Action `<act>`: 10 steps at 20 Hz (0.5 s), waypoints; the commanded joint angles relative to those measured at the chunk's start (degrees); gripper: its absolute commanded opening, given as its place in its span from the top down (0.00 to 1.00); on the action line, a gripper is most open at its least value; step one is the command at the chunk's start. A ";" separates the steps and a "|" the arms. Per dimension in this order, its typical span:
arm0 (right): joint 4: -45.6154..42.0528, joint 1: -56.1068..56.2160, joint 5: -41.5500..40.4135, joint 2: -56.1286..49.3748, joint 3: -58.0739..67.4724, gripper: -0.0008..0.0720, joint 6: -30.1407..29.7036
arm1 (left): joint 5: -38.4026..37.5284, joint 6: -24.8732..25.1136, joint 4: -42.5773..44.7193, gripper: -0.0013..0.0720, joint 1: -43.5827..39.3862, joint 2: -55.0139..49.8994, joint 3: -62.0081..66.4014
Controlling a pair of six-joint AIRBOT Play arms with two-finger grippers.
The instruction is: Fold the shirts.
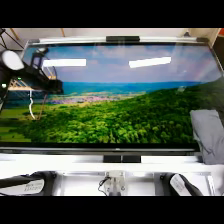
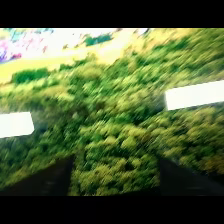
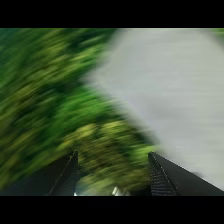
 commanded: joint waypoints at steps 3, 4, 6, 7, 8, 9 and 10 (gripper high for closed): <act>-1.70 20.22 8.28 -5.68 1.44 0.23 5.31 | 0.26 -4.57 5.40 0.07 -6.51 2.95 -8.09; -4.09 22.12 8.57 -5.57 1.44 0.23 5.33 | 3.82 -6.97 5.01 0.07 -6.73 4.85 -10.86; -8.68 25.51 9.49 -5.40 1.44 0.23 5.33 | 6.38 -11.98 5.09 0.07 -6.29 6.47 -13.44; -9.88 26.86 9.86 -5.44 1.44 0.23 5.31 | 5.97 -12.09 5.09 0.07 -6.12 6.29 -13.42; -10.25 27.80 9.92 -5.44 1.44 0.23 5.18 | 5.99 -12.04 5.09 0.07 -6.01 6.25 -13.42; -10.16 28.35 9.92 -5.44 1.44 0.23 5.16 | 5.99 -12.07 5.11 0.07 -6.03 6.25 -13.42; -9.99 28.46 9.81 -5.44 1.44 0.23 5.18 | 5.99 -12.07 5.09 0.07 -6.03 6.25 -13.42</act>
